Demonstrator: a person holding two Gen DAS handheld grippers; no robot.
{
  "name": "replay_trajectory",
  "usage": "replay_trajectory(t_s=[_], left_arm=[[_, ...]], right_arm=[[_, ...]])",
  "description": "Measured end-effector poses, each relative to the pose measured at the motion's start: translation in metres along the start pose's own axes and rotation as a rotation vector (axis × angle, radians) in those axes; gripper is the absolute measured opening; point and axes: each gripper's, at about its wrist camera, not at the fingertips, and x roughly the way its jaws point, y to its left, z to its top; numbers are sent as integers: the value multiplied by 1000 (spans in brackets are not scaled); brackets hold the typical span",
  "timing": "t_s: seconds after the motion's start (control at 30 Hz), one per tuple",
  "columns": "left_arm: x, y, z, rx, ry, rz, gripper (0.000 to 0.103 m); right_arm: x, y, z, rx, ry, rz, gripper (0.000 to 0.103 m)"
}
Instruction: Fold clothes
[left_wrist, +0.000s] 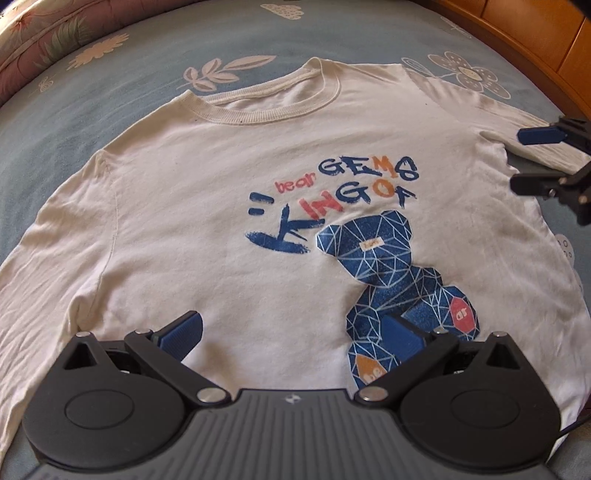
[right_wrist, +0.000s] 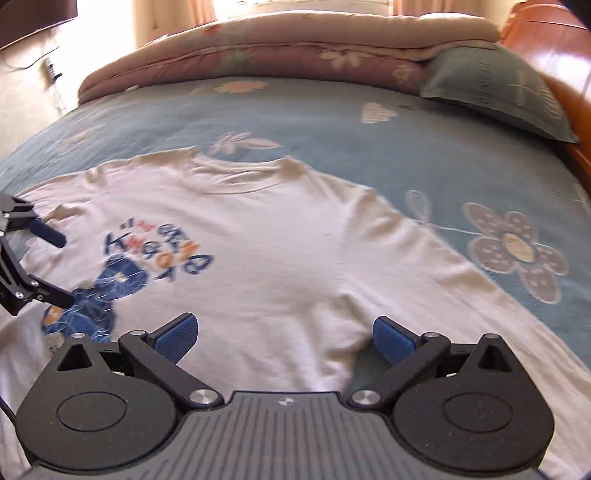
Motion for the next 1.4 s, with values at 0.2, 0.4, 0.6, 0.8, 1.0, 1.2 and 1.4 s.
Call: replay_trajectory(t_s=[0.2, 0.4, 0.6, 0.8, 1.0, 1.2, 1.4], left_arm=[[-11, 7, -41, 20, 43, -18, 102], [-25, 16, -47, 15, -5, -72, 102], [-20, 35, -47, -64, -10, -104, 102], [-32, 51, -54, -110, -1, -89, 102], [-17, 71, -23, -92, -61, -63, 102], [-23, 77, -34, -139, -43, -48, 102], [-42, 110, -32, -190, -107, 90, 102]], right_arm=[[30, 43, -12, -99, 114, 36, 103], [30, 47, -17, -141, 122, 10, 103], [33, 50, -14, -139, 137, -5, 103], [32, 51, -15, -134, 131, -13, 103], [32, 52, -16, -126, 123, -24, 103], [32, 52, -16, -126, 125, -25, 103], [33, 52, -16, -124, 120, -29, 103]])
